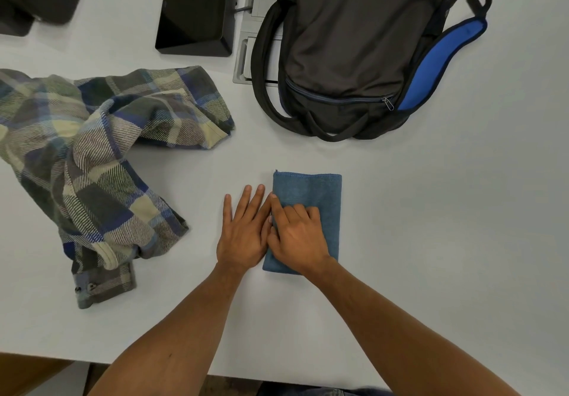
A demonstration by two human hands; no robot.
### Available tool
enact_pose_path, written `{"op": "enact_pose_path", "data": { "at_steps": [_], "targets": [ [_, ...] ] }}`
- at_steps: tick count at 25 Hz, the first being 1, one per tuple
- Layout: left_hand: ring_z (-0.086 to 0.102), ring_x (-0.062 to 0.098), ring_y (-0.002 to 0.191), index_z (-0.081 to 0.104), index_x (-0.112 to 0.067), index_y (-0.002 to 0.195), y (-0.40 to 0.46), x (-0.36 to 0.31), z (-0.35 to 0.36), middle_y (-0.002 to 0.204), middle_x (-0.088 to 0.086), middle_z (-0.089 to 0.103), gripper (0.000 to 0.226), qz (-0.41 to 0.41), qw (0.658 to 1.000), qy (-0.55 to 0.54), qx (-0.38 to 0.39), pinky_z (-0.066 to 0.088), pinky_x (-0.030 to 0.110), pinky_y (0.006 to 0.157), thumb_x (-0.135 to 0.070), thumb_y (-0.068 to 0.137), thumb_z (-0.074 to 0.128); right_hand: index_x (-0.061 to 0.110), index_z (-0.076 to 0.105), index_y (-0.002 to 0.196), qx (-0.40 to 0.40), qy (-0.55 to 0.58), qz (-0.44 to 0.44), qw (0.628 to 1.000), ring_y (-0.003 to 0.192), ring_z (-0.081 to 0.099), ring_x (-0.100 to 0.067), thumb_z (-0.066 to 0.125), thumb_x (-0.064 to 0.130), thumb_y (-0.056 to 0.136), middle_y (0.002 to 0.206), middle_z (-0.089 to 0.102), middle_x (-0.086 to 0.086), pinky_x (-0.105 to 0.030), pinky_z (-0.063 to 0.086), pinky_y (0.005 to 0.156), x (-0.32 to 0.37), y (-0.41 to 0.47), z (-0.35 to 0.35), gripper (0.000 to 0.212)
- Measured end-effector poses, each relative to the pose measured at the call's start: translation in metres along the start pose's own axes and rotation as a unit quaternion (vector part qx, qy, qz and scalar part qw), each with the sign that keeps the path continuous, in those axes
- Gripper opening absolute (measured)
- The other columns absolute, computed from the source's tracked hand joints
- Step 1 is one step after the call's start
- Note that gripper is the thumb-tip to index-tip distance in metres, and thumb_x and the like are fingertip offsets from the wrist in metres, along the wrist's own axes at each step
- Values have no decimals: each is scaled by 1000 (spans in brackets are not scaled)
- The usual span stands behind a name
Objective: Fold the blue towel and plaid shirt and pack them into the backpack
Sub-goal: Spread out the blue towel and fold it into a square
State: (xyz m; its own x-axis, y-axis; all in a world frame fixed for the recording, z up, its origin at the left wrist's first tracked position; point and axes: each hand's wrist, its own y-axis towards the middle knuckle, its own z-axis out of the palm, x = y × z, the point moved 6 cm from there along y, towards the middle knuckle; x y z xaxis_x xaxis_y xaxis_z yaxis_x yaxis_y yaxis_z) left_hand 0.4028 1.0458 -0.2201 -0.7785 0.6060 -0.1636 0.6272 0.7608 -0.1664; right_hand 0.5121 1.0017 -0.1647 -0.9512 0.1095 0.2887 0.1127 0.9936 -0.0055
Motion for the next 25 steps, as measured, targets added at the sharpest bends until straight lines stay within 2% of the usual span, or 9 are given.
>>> {"op": "enact_pose_path", "data": {
  "at_steps": [2,4,6,7,9,15,21,25],
  "targets": [
    [3,25,151,13,-21,156,-1,0,0,164,5,10,61,5,1000,4,8,7,58,118,-48,102,18,11,55,136,2,4,-9,1000,96,59,-22,44,49,95,105,67,-4,-45,42,91,-2,-4,-1,58],
    [3,25,151,15,-21,156,-1,-1,-1,164,4,10,60,2,1000,5,7,7,58,119,-46,102,15,13,50,141,16,-7,-13,1000,120,53,-26,39,60,95,129,59,-8,-53,33,105,-10,-9,1,66],
    [3,22,151,16,-23,156,-1,-2,-5,163,2,13,56,-13,1000,-9,-4,7,57,119,-43,104,13,18,38,150,48,-29,-3,998,143,35,-27,30,66,96,151,43,-9,-61,18,115,-22,-14,4,73],
    [3,21,151,16,-23,156,0,-2,-6,163,1,14,56,-19,1000,-15,-6,7,56,119,-43,104,13,20,32,153,68,-40,0,997,148,25,-27,26,69,96,157,34,-8,-62,12,116,-29,-17,7,75],
    [3,20,151,16,-24,156,0,-3,-7,163,1,14,55,-21,1000,-21,-8,7,56,120,-43,104,13,23,25,156,101,-53,-5,993,151,14,-27,23,73,94,162,23,-7,-65,8,116,-37,-21,14,79],
    [5,21,151,19,-22,156,0,-3,-7,163,2,16,56,-17,1000,-20,-13,7,56,119,-42,104,15,24,17,157,128,-69,-3,989,152,5,-26,18,74,93,164,12,-6,-67,4,116,-32,-17,23,81],
    [4,21,151,18,-21,156,-1,-3,-8,163,2,14,58,-17,1000,-17,-5,8,57,119,-45,104,11,24,13,158,124,-67,-9,990,152,2,-26,15,73,94,165,9,-5,-68,4,115,-35,-17,28,81],
    [4,23,151,16,-22,156,-1,-5,-9,164,3,12,67,-1,1000,-14,2,6,59,119,-58,100,8,23,17,157,115,-42,-11,992,152,4,-25,17,66,98,164,15,-5,-66,4,116,-36,-16,24,73]
  ]
}}
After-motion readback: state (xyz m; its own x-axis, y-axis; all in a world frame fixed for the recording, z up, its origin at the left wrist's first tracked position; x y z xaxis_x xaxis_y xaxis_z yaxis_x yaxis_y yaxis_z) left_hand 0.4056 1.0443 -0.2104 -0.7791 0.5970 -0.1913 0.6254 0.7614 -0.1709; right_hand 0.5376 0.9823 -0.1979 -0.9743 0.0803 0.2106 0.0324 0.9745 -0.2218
